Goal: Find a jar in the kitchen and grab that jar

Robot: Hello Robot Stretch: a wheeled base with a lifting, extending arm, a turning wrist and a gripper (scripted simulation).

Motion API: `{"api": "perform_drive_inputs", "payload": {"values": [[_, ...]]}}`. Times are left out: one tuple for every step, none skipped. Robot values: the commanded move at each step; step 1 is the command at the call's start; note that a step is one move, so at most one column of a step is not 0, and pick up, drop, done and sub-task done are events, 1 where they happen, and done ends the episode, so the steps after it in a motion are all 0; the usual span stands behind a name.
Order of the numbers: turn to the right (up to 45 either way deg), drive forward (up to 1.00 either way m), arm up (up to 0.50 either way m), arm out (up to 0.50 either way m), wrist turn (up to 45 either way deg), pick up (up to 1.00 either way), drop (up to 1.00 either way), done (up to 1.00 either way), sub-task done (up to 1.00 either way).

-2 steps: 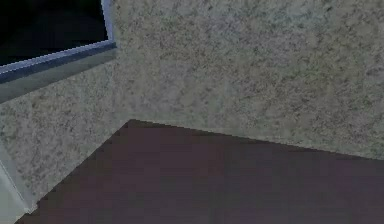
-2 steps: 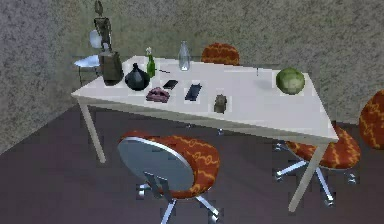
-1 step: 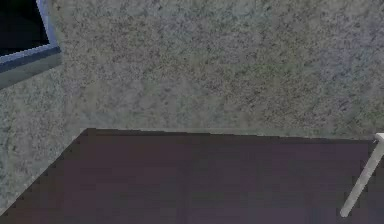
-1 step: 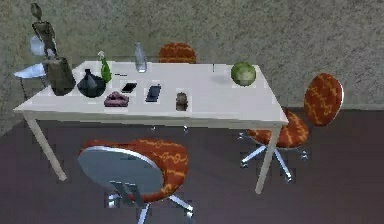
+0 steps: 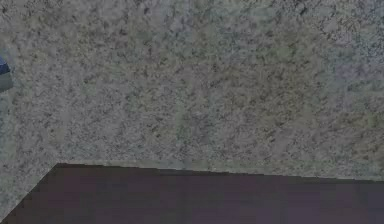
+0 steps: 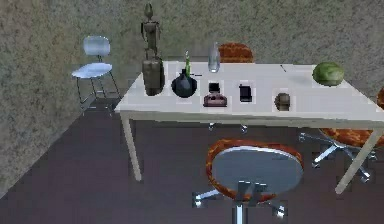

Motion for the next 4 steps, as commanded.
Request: {"api": "perform_drive_inputs", "payload": {"values": [[39.0, 0.00, 0.00, 0.00, 0.0, 0.00, 0.00, 0.00, 0.00], [0.0, 0.30, 0.00, 0.00, 0.0, 0.00, 0.00, 0.00, 0.00], [-24.0, 0.00, 0.00, 0.00, 0.0, 0.00, 0.00, 0.00, 0.00], [45.0, 0.00, 0.00, 0.00, 0.0, 0.00, 0.00, 0.00, 0.00]]}}
